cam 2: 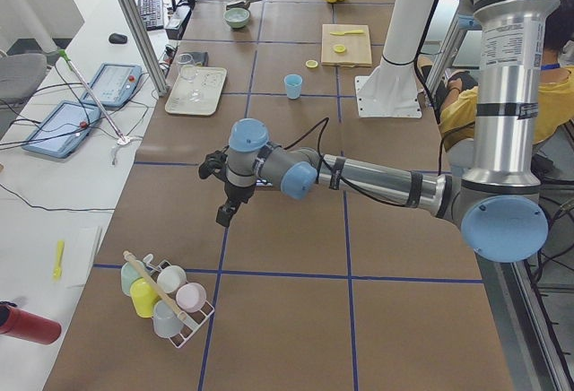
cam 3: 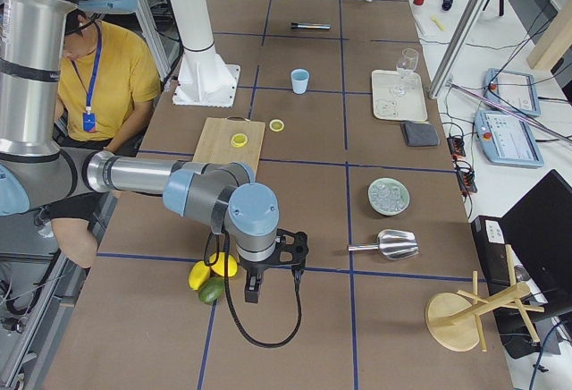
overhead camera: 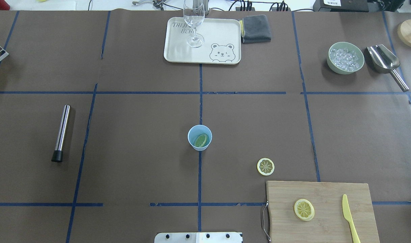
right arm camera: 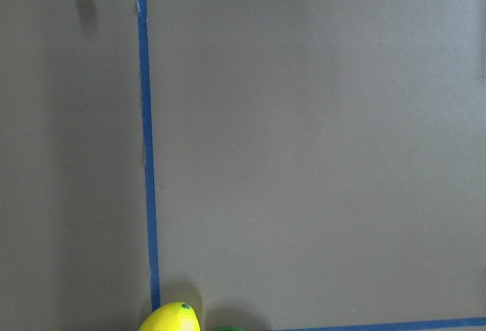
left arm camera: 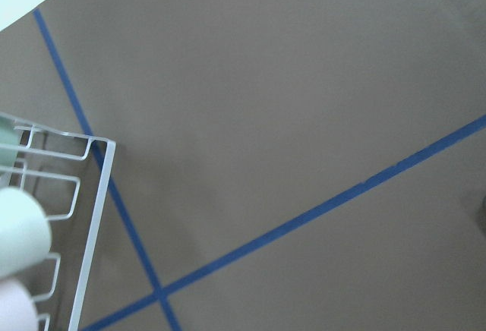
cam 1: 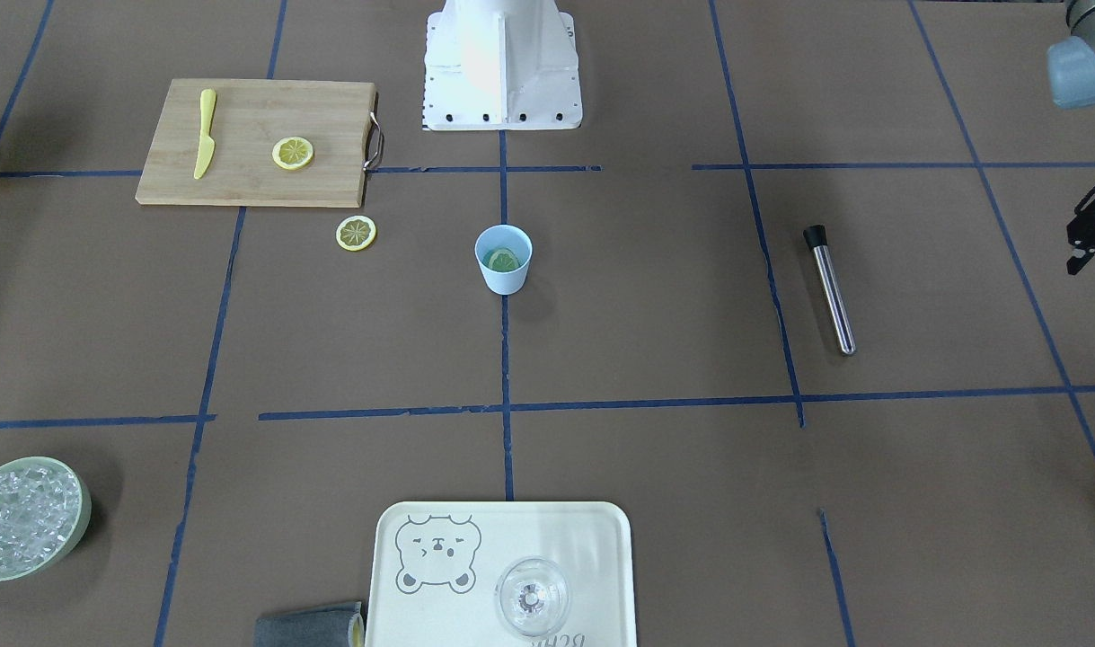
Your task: Squeeze lemon into cup
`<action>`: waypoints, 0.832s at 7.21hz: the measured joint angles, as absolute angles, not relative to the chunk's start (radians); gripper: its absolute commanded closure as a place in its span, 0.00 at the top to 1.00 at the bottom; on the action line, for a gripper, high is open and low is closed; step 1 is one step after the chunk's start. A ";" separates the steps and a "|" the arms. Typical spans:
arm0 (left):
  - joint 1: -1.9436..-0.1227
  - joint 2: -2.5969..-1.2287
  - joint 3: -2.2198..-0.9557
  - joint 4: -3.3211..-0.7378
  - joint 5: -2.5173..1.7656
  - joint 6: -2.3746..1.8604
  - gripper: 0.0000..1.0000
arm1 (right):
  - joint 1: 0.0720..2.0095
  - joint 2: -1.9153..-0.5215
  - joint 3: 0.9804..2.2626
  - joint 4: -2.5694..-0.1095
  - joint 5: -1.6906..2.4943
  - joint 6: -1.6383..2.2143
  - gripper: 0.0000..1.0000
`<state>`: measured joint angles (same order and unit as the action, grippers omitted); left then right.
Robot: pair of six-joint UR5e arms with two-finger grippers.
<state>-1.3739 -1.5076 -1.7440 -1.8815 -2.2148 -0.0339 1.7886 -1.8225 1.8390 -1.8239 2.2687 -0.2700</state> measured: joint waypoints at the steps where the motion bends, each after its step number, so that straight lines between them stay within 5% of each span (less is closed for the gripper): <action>1: -1.422 -1.467 -1.740 -1.853 -2.242 -0.027 1.00 | 1.789 -1.822 1.839 -1.824 2.269 -0.270 1.00; 6: -1.504 -1.335 -1.751 -1.792 -2.421 -0.020 1.00 | 1.789 -1.821 1.836 -1.824 2.269 -0.269 1.00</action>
